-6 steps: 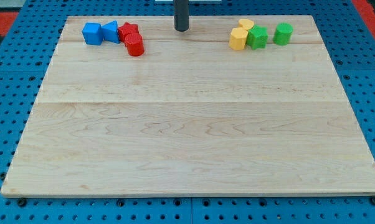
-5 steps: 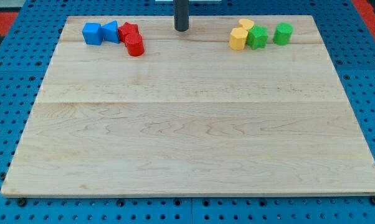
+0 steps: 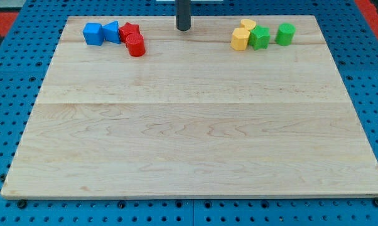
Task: Move your arm a bit right
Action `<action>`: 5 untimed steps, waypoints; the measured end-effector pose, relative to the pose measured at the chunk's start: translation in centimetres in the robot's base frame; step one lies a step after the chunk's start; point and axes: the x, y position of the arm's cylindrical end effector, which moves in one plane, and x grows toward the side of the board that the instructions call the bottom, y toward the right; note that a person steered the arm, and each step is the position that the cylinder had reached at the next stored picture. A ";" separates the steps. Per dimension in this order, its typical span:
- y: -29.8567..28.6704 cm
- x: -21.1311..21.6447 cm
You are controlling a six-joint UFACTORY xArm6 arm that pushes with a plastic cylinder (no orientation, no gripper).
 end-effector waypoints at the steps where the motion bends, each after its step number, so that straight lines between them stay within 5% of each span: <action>1: 1.7 -1.3; 3: 7.1 -2.3; 5: 1.2 3.7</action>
